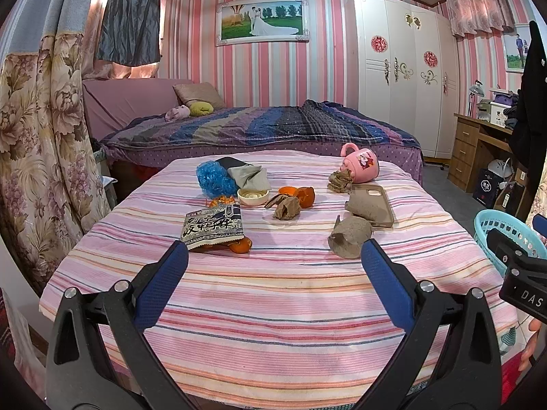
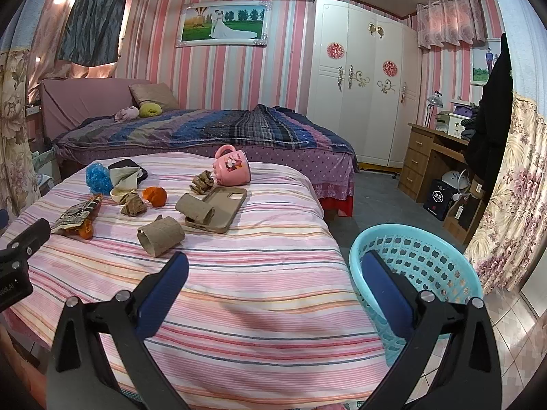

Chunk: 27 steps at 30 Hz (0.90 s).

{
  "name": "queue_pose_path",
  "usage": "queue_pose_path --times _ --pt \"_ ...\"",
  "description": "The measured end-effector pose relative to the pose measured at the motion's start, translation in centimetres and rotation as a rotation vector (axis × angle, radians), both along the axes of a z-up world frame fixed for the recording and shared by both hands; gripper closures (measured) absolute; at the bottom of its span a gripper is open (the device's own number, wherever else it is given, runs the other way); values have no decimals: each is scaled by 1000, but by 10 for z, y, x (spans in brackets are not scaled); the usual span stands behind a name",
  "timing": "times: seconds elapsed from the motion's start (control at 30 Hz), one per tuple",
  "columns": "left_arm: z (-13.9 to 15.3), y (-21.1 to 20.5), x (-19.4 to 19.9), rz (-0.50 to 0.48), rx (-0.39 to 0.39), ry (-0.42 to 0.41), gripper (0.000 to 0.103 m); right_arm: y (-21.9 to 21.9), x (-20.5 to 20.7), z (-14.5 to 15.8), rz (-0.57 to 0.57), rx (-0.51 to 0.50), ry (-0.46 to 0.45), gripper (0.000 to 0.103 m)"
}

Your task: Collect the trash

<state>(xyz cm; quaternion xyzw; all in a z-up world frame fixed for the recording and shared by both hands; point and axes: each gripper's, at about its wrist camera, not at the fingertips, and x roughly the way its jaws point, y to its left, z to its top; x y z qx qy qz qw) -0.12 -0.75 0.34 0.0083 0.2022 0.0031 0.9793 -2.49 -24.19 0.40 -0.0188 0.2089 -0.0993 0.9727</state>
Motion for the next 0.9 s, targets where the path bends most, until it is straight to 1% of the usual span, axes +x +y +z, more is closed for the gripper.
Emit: queue_pose_path --times 0.9 --pt "-2 -2 0 -2 2 1 5 0 0 -1 -2 -3 -1 4"
